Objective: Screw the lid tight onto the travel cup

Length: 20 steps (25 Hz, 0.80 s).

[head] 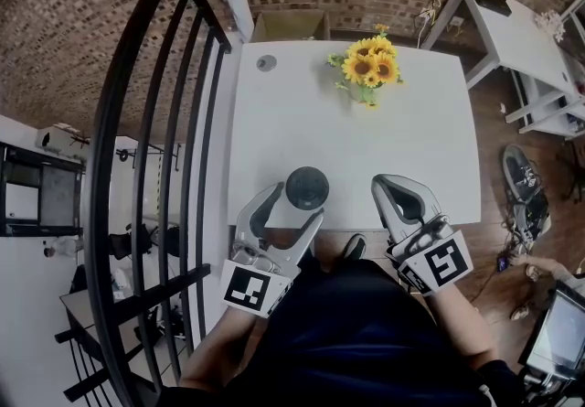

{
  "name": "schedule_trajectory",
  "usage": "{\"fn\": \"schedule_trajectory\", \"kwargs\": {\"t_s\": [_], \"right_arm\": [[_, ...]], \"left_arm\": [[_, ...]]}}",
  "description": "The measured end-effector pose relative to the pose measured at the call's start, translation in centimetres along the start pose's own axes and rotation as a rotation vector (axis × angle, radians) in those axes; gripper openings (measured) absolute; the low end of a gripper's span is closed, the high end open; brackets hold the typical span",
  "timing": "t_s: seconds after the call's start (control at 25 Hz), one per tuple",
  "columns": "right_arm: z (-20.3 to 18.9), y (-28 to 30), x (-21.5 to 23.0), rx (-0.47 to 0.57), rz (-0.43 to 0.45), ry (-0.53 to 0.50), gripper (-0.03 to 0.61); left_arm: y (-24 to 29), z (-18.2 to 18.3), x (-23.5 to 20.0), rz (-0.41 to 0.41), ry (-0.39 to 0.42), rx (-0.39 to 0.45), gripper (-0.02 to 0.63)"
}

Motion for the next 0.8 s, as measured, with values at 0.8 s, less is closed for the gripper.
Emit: {"fn": "schedule_trajectory", "kwargs": {"t_s": [0.8], "right_arm": [[-0.47,-0.21,0.62,0.006,-0.016,0.021,0.011]], "left_arm": [[-0.16,-0.06,0.23,0.014,0.020,0.006,0.304]]}}
Point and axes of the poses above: the fingertips, and each gripper's own axes: y forward along the fingers, x to its right, z out of its top, the point moved 1 cm from there along -y, backward along the fingers, and after that the axes turned 5 degrees about -z, right-handed, at the moved point
